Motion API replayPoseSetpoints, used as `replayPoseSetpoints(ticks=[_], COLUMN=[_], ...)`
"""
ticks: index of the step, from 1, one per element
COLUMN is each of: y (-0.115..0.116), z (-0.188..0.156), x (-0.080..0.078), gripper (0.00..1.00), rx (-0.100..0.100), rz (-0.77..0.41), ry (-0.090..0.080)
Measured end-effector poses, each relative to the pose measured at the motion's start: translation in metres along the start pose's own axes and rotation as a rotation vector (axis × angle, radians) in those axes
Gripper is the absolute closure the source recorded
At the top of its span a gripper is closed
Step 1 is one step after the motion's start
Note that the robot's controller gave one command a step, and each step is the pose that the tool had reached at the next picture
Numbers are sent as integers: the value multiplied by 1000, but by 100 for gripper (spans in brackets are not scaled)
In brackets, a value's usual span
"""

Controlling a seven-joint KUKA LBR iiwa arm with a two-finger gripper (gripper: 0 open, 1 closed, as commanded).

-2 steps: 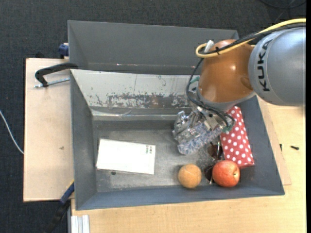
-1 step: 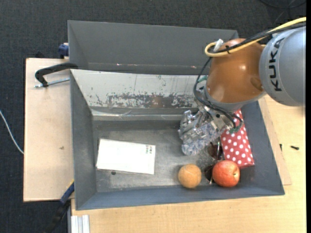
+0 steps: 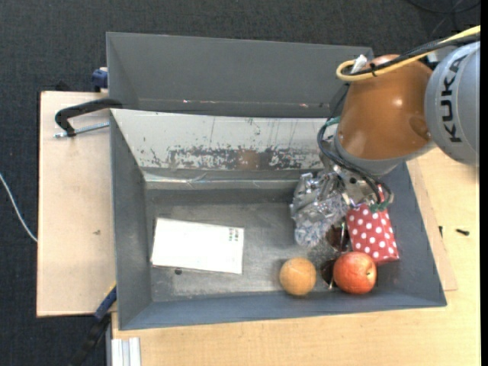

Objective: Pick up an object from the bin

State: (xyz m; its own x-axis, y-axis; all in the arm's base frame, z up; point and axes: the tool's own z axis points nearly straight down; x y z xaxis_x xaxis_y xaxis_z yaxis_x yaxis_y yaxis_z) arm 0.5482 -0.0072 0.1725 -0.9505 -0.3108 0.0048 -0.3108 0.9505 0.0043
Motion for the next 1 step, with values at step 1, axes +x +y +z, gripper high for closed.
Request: replayPoseSetpoints(ticks=[1], y=[-7], z=[-147], x=[5], gripper=[100], rx=[5], rz=[49], ry=[-11])
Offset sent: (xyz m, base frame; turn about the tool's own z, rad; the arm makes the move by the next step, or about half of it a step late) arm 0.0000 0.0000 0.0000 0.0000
